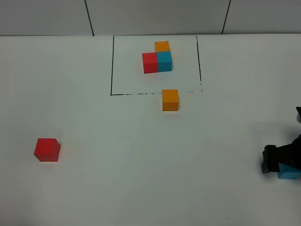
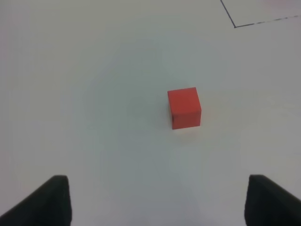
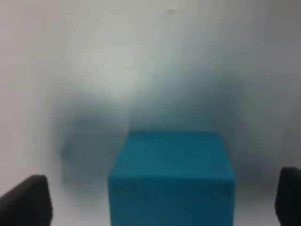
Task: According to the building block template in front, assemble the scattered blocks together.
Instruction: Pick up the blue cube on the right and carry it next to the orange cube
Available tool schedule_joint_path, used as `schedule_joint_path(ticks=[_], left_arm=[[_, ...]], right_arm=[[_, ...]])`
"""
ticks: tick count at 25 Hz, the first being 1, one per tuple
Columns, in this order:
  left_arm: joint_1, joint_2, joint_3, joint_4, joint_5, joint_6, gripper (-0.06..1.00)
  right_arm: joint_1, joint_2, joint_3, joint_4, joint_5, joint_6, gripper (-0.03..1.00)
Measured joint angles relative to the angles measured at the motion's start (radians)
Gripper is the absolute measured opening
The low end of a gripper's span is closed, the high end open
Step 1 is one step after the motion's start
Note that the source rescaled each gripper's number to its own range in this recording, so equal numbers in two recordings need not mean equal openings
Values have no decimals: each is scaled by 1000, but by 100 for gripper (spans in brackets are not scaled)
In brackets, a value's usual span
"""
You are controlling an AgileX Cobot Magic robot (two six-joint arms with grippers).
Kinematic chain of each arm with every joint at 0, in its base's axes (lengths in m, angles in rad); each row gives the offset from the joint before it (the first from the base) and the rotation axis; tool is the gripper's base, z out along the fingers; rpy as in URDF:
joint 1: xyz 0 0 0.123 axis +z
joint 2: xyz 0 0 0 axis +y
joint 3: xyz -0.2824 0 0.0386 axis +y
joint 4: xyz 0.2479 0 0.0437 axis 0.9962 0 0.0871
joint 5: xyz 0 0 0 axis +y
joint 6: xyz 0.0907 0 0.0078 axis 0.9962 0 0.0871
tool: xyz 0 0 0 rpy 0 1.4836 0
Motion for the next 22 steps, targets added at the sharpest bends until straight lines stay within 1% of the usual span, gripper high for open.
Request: schedule_joint_path(ticks=[5, 7, 9, 12, 15, 18, 20, 22], left_arm=[[0, 0, 0, 0, 0, 0, 70], [0, 0, 0, 0, 0, 0, 70], [0, 0, 0, 0, 0, 0, 70], [0, 0, 0, 0, 0, 0, 70], [0, 0, 0, 0, 0, 0, 70], [0, 0, 0, 0, 0, 0, 70], [0, 0, 0, 0, 0, 0, 70], [0, 0, 0, 0, 0, 0, 70]], right_arm=[[0, 20, 0, 7, -3, -4, 81], [0, 22, 0, 7, -3, -7, 73], [0, 22, 0, 7, -3, -9, 63], [0, 23, 0, 7, 1, -11, 38], [0, 24, 0, 4, 22, -11, 0], [0, 24, 0, -1, 31, -11, 1], [3, 23, -8, -1, 54, -8, 1], [31, 8, -27, -2, 86, 8, 1]])
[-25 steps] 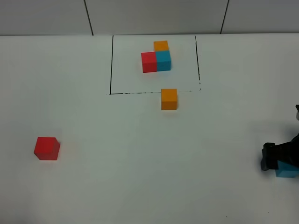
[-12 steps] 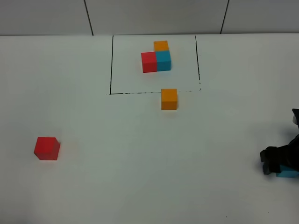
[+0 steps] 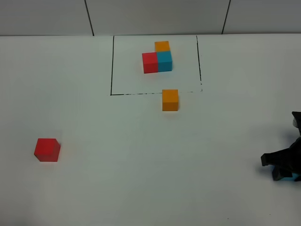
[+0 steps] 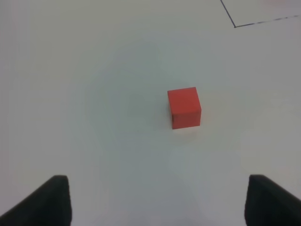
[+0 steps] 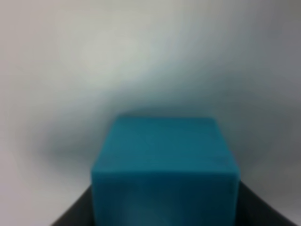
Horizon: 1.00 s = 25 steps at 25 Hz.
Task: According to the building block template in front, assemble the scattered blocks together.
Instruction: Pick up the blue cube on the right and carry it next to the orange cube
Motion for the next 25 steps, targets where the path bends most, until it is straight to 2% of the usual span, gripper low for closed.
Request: schedule_joint_path(ticks=[2, 6, 12, 14, 18, 25], left_arm=[[0, 0, 0, 0, 0, 0, 70], [0, 0, 0, 0, 0, 0, 70], [0, 0, 0, 0, 0, 0, 70], [0, 0, 0, 0, 0, 0, 70], [0, 0, 0, 0, 0, 0, 70], [0, 0, 0, 0, 0, 0, 70]], right_arm=[[51, -24, -28, 0, 28, 52, 1], [221, -42, -103, -24, 67, 281, 1], [493, 32, -277, -149, 120, 655, 1], [558, 86, -352, -181, 161, 729, 1], [637, 205, -518, -210, 223, 769, 1], [686, 387, -751, -217, 299, 776, 1]])
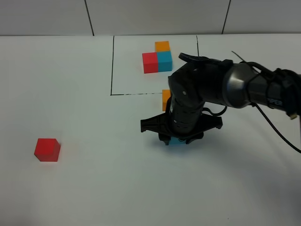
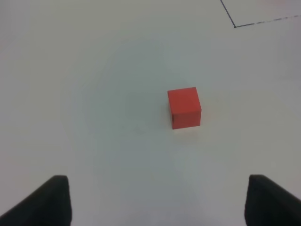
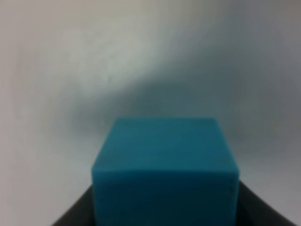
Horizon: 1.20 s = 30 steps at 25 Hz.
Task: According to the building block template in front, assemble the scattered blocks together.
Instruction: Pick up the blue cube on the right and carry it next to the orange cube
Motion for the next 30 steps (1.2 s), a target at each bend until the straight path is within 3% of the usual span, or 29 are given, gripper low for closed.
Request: schedule_joint_path(ticks=[12, 30], left_arm=[[0, 0, 0, 0, 0, 0, 70], [0, 0, 0, 0, 0, 0, 70]], right_arm=[[0, 159, -182, -45, 29, 32, 1], [-39, 196, -203, -40, 17, 44, 1]])
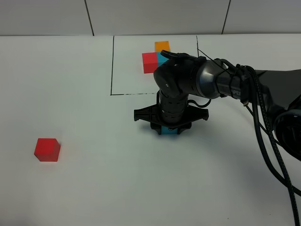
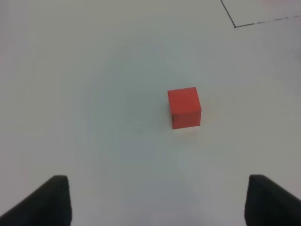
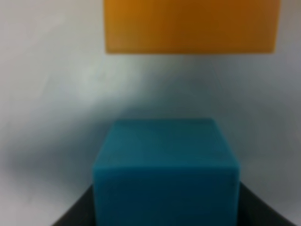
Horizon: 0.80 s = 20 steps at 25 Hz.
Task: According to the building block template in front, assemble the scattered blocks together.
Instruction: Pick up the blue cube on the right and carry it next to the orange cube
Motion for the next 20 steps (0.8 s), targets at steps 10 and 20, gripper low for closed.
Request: schedule_joint_path(ticks=[10, 20], left_arm=[[0, 0, 0, 0, 0, 0, 70], [0, 0, 0, 0, 0, 0, 70]], right_arm=[[-2, 6, 0, -40, -20, 0, 1], [-21, 9, -2, -61, -36, 0, 1]])
